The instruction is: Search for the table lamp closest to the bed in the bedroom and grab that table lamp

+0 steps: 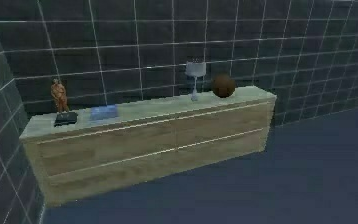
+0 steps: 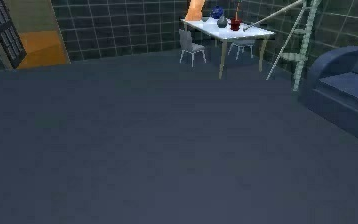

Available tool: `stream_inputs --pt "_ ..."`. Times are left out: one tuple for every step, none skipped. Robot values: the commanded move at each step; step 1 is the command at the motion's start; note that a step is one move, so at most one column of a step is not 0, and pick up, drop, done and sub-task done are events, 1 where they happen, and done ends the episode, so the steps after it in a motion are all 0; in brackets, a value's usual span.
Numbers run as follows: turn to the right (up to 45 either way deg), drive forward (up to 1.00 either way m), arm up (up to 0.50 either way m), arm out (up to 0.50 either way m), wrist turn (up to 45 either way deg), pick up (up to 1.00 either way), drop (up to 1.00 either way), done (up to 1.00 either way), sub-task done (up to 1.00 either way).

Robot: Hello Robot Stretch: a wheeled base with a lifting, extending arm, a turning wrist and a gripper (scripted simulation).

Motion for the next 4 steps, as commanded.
stream_inputs --pt "0.0 0.95 0.0 0.0 0.0 0.0 0.0 0.0 0.0" --pt "-45.0 0.0 0.0 0.0 0.0 0.0 0.0 0.0 0.0" --pt "-30.0 0.0 0.0 0.0 0.0 0.0 0.0 0.0 0.0" --pt "45.0 0.0 0.0 0.0 0.0 0.0 0.0 0.0 0.0"
